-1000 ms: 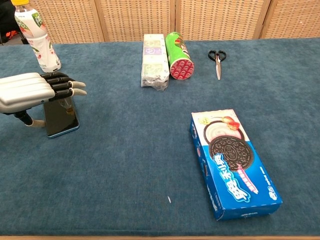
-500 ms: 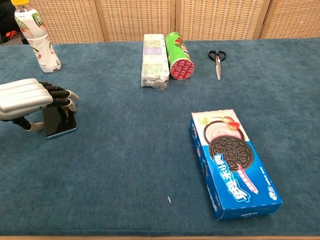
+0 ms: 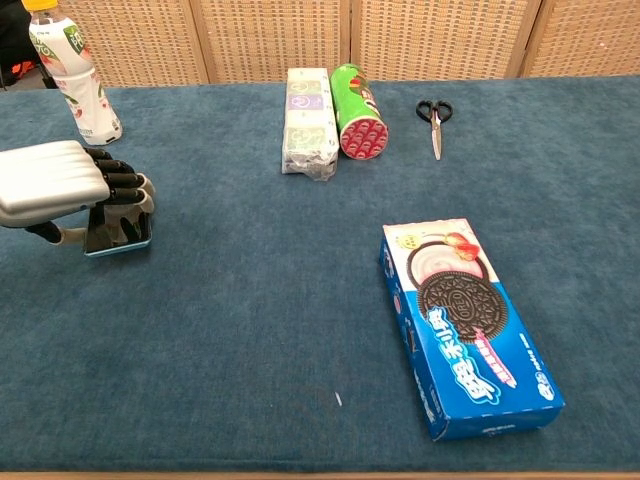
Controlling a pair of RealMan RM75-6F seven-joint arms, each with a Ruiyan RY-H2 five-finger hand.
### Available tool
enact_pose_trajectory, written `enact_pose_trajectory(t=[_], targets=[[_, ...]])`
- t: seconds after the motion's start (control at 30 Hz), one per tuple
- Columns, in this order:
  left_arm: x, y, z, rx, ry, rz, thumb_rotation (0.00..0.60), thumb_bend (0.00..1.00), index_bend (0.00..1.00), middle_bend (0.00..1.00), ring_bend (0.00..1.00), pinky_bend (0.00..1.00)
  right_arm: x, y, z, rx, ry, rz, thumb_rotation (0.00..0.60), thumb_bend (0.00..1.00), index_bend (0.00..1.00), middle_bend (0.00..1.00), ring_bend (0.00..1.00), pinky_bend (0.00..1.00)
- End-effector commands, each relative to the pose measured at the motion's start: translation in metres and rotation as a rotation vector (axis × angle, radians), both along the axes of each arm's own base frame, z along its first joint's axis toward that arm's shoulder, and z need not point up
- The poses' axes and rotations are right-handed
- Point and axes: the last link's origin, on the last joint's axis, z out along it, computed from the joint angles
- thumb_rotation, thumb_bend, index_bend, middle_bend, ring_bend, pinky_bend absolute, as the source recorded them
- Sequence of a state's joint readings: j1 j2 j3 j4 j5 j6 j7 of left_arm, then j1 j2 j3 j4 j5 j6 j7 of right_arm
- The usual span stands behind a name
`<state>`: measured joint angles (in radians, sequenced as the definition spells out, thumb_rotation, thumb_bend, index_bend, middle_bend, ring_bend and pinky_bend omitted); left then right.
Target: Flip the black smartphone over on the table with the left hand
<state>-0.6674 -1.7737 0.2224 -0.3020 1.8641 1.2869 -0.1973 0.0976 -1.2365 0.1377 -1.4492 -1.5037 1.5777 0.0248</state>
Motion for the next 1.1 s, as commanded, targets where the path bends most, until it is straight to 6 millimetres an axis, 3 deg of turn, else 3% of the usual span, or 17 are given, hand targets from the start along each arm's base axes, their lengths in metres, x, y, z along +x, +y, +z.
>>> enact_pose_trajectory(t=[0.03,0.43,0.5,0.57,0.63,0.8,0.93,1.1], targets=[[0.006,0.005,0.002,0.015,0.009,-0.025,0.6,0.76,0.46,0.27,0.25,0.34,0.0,0.0,0.0,0.002,0.0,0.0,0.6,0.0,0.01,0.0,0.0,0.0],[0.021,0.015,0.001,0.027,0.093,-0.103,0.6,0.76,0.47,0.29,0.25,0.34,0.0,0.0,-0.001,0.008,0.0,-0.003,0.6,0.0,0.01,0.0,0.0,0.0],[0.024,0.016,0.001,0.036,0.095,-0.115,0.6,0.74,0.46,0.26,0.25,0.34,0.0,-0.001,-0.001,0.008,0.0,-0.005,0.6,0.0,0.01,0.0,0.0,0.0],[0.027,0.018,0.001,0.055,0.108,-0.139,0.6,0.69,0.4,0.16,0.22,0.34,-0.001,-0.001,-0.001,0.009,-0.001,-0.006,0.6,0.0,0.01,0.0,0.0,0.0],[0.032,0.022,0.0,0.087,0.124,-0.164,0.6,0.63,0.26,0.04,0.13,0.32,-0.001,-0.001,-0.001,0.011,0.0,-0.005,0.6,0.0,0.01,0.0,0.0,0.0],[0.06,0.034,-0.008,0.159,0.045,-0.178,0.6,0.55,0.03,0.0,0.0,0.16,-0.001,-0.001,-0.003,0.017,0.002,-0.007,0.6,0.0,0.01,0.0,0.0,0.0],[0.072,0.042,-0.016,0.2,0.041,-0.168,0.6,0.42,0.0,0.0,0.0,0.05,-0.002,-0.001,-0.004,0.022,0.002,-0.012,0.6,0.0,0.01,0.0,0.0,0.0],[0.082,0.046,-0.022,0.226,-0.003,-0.137,0.6,0.36,0.0,0.0,0.0,0.03,-0.002,-0.001,-0.004,0.026,0.002,-0.016,0.6,0.0,0.01,0.0,0.0,0.0]])
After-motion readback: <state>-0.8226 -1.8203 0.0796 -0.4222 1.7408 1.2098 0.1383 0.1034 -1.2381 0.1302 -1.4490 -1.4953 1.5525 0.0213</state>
